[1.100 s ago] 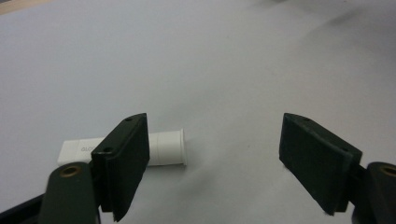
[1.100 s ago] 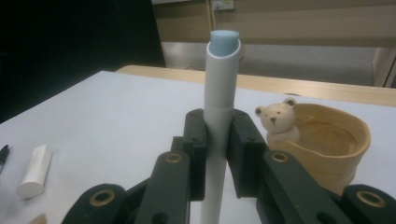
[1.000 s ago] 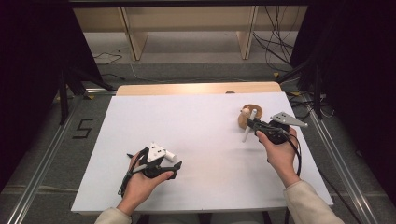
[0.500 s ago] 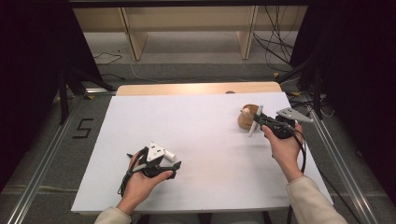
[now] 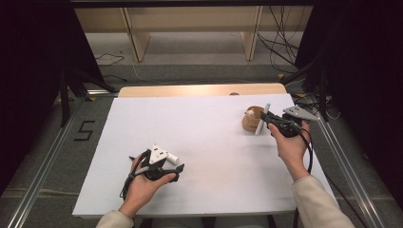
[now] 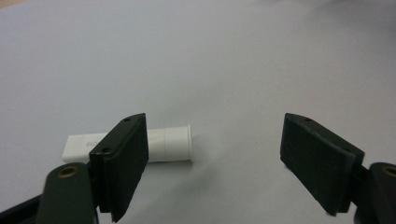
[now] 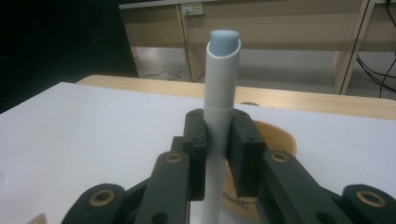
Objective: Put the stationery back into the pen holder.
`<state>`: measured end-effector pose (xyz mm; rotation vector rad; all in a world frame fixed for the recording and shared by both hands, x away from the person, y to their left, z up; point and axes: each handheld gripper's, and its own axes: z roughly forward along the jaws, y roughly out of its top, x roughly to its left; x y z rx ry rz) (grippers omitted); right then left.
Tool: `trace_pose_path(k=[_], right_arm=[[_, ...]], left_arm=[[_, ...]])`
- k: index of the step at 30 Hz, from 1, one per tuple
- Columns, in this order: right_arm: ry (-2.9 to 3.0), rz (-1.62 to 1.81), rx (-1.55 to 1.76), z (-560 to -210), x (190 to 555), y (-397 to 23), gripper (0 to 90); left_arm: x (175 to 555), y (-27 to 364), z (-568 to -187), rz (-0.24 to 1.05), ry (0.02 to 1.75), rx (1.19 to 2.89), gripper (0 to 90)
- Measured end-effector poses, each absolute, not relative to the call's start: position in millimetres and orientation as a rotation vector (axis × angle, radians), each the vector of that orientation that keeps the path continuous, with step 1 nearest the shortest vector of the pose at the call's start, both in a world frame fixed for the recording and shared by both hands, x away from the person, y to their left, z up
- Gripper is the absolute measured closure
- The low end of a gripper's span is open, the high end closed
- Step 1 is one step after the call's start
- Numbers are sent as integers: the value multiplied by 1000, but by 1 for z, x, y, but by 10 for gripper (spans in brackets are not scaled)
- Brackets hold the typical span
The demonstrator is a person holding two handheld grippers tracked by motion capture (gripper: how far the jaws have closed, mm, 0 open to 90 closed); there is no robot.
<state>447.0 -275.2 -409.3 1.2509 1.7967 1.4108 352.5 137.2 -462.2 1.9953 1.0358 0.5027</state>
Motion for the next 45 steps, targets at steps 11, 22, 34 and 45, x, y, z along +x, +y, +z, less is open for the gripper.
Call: trace_pose_path(k=[11, 22, 34, 45], right_arm=[[1773, 1408, 1254, -406, 451, -277, 787], [1756, 1413, 1249, -401, 454, -277, 788], [1735, 1418, 1251, -397, 458, -277, 787], [1721, 1419, 1247, -393, 463, -277, 788]], left_arm=[[353, 137, -462, 503, 1039, 1995, 230], [353, 136, -463, 503, 1037, 1992, 231], [354, 137, -463, 505, 1044, 1988, 231], [354, 137, -464, 500, 1041, 1982, 226]])
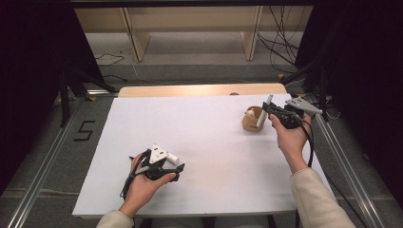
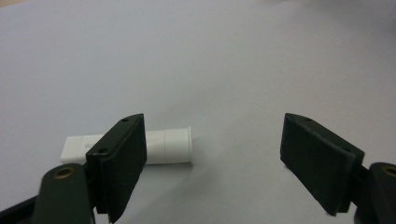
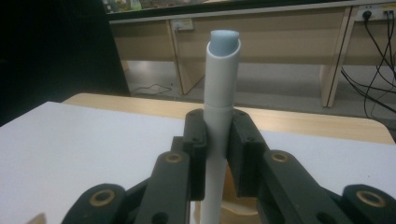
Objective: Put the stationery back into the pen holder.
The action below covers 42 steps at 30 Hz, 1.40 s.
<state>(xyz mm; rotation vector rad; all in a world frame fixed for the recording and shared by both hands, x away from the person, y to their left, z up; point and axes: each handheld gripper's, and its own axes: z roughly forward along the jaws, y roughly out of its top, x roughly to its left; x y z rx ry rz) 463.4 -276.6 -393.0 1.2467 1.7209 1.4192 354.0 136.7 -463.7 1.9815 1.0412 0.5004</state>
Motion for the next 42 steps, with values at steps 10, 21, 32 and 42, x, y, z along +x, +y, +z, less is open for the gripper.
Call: trace_pose_path(k=[10, 21, 32, 42], right_arm=[[1702, 1422, 1243, -388, 466, -276, 788], [1673, 1428, 1240, -385, 470, -278, 787], [1643, 1434, 1235, -380, 475, -278, 787], [1633, 1416, 1232, -381, 482, -276, 787]], left_arm=[[354, 137, -464, 502, 1040, 1984, 222], [354, 137, -464, 502, 1041, 1981, 221], [354, 137, -464, 503, 1041, 1983, 220], [354, 137, -465, 499, 1049, 1984, 218]])
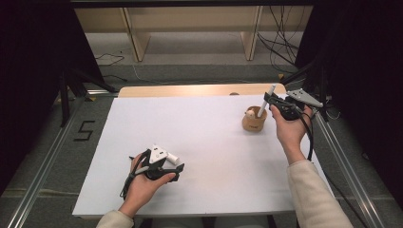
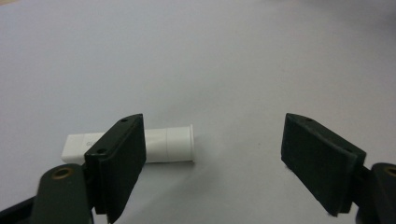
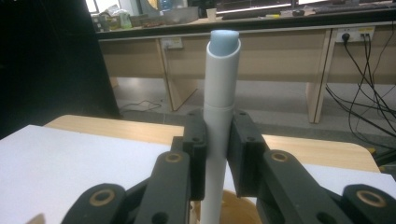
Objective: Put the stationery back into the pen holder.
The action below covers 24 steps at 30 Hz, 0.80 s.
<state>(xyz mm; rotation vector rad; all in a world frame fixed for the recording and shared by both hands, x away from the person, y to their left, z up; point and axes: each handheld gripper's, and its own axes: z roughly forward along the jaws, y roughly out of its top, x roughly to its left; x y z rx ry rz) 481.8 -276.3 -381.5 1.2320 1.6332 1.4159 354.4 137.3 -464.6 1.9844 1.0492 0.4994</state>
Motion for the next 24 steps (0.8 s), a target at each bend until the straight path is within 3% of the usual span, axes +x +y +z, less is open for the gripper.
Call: trace_pose_path(k=[24], right_arm=[[1658, 1348, 1252, -404, 504, -269, 786]], left_arm=[[354, 138, -466, 500, 1047, 1989, 213]])
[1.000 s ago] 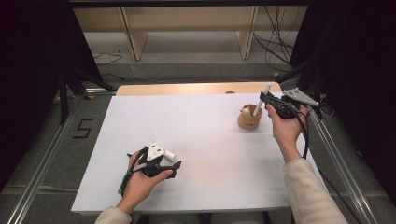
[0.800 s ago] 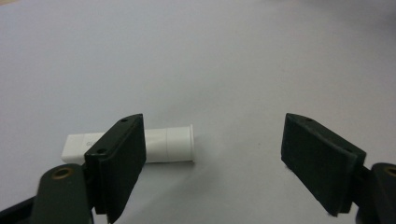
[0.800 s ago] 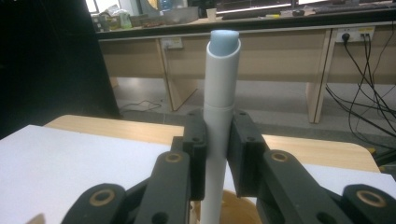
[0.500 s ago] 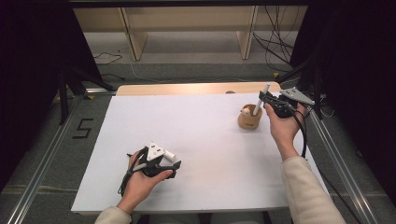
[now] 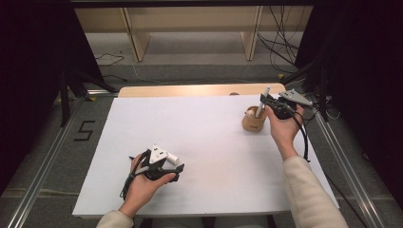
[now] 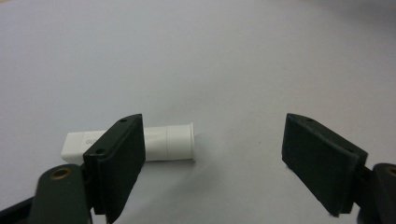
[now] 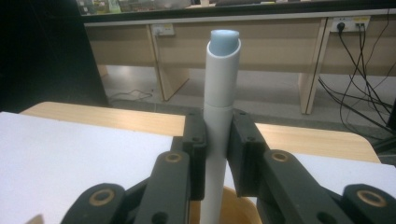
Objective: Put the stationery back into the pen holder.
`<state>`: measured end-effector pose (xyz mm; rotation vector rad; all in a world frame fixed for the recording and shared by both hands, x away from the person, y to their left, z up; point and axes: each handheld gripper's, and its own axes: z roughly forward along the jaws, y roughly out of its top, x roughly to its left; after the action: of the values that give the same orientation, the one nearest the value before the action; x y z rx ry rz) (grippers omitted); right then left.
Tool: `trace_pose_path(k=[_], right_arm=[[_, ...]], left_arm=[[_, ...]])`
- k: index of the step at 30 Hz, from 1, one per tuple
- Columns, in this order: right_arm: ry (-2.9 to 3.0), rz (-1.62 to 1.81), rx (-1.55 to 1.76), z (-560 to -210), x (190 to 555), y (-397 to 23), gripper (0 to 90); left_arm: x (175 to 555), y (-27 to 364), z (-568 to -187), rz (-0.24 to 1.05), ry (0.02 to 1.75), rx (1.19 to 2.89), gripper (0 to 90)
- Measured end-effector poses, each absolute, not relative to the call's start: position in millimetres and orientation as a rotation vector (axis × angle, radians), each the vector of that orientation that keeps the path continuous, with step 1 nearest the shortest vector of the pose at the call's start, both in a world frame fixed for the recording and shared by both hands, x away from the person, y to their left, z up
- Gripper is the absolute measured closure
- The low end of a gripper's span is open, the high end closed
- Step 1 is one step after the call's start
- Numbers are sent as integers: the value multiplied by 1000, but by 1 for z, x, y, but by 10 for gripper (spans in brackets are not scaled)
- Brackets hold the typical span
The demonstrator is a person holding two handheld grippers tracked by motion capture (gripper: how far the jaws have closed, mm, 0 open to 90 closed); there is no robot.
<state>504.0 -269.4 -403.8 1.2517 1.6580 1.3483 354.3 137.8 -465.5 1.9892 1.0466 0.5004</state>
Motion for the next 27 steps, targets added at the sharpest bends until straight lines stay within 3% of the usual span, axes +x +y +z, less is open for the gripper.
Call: trace_pose_path(k=[27], right_arm=[[1750, 1259, 1290, -434, 523, -265, 783]], left_arm=[[354, 137, -467, 499, 1045, 1993, 209]])
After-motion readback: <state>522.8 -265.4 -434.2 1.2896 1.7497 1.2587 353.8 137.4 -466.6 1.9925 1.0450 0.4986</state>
